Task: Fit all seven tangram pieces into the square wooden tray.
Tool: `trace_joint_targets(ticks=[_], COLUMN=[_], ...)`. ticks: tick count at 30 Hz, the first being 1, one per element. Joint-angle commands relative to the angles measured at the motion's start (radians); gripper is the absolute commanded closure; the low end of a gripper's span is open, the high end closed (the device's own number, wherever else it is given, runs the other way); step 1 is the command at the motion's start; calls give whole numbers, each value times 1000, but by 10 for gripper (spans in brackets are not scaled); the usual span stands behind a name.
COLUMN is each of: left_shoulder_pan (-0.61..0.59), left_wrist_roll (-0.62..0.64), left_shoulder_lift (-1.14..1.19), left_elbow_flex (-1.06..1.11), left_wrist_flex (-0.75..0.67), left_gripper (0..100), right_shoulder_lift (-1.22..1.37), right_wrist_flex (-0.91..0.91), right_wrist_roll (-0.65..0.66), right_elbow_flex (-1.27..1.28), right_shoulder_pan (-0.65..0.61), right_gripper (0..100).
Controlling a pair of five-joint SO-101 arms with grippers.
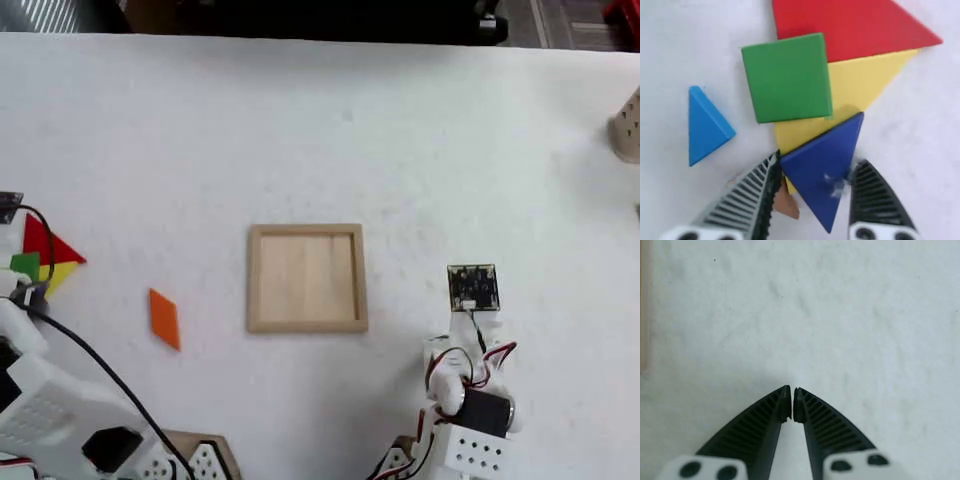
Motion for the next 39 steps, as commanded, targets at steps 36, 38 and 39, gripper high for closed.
trace_joint_targets(ticks=[36, 38, 39], left_shoulder_pan=[895, 1017, 1069], left_wrist_roll=[723, 783, 807], left_shoulder_lift=[-450, -449, -440], left_elbow_flex=[-43, 9, 32], left_wrist_flex=[519, 440, 400], left_gripper=[891, 891, 891], right_shoulder_lift=[-1, -1, -1], right_wrist_flex=[-21, -21, -21], right_wrist_roll=[14, 14, 14], right_elbow_flex=[5, 5, 5], right_shoulder_pan=[10, 10, 10], right_gripper=[981, 981, 981])
